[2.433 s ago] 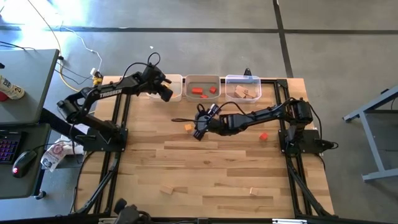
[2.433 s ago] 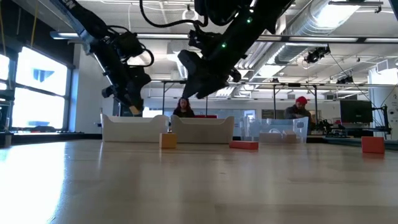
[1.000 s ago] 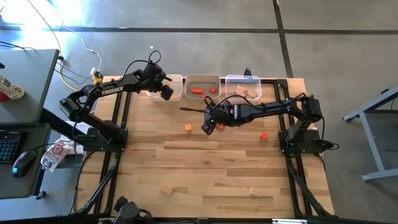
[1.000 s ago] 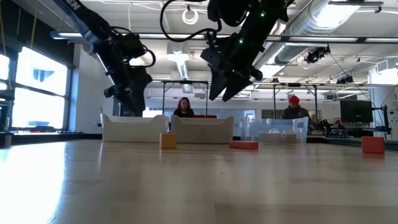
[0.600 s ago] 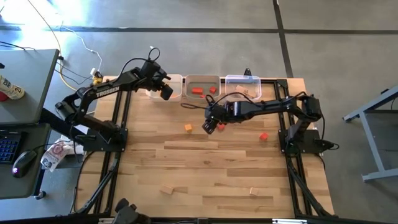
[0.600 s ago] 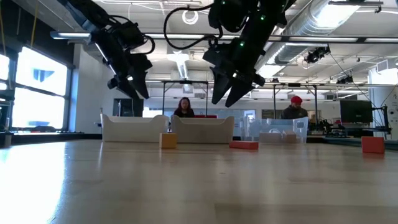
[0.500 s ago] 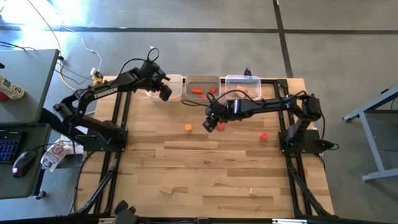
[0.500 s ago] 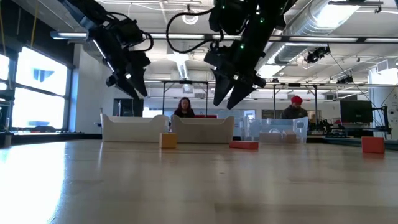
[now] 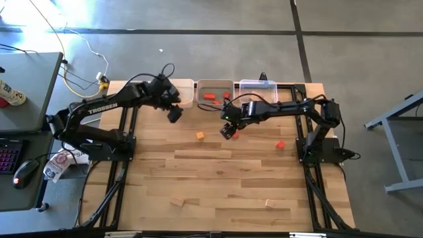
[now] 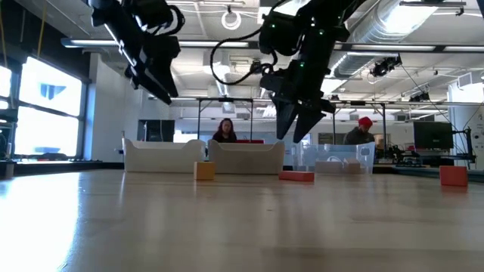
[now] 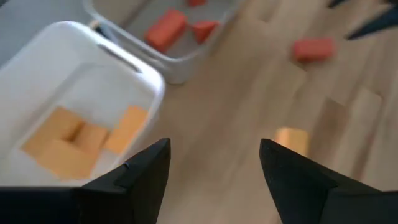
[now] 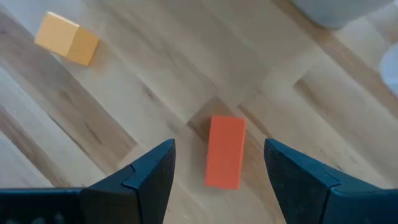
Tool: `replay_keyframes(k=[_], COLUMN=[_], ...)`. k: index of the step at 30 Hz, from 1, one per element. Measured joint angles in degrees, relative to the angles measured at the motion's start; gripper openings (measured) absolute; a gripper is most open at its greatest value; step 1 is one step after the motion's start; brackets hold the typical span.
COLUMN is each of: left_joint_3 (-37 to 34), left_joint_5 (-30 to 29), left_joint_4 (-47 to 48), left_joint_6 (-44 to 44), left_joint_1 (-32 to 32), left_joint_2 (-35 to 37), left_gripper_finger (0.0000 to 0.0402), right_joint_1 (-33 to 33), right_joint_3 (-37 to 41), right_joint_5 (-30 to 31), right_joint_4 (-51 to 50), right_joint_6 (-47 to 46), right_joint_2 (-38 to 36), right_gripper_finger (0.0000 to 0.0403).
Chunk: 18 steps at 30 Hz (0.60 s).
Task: Sort & place blocks by color
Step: Put the orange block into the gray bin
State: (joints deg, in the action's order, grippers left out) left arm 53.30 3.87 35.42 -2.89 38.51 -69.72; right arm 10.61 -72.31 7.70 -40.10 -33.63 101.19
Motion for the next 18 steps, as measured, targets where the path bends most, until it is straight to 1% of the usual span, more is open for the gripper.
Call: replay_keyframes(k=[3,9,15,18], left_joint_3=[0.0,0.0,0.0,0.0], left_joint_5=[0.0,0.0,0.0,0.0], left_joint_4=[0.9,3.2,3.9,3.9], left_joint_6=[-0.1,0.0,-0.1,-0.1], left_joint_1=[-3.4,-8.6,-11.9,-13.0], left_joint_2=[0.4,0.4,0.4,0.4], left_gripper_finger=[0.0234,0.0234,0.0234,0.0234], right_joint_1=[0.0,0.0,0.0,0.0], right_joint_3=[0.0,0.1,0.1,0.1], right_joint_5=[-0.7,-0.2,-2.2,-2.2], right_joint_4=[-0.4,-0.6,-0.9,-1.1], right_joint_6=[0.0,0.0,-0.3,-0.5], right_joint_2=[1.3,3.9,6.2,7.4], right_gripper_finger=[0.0232,0.0232,0.0232,0.0232])
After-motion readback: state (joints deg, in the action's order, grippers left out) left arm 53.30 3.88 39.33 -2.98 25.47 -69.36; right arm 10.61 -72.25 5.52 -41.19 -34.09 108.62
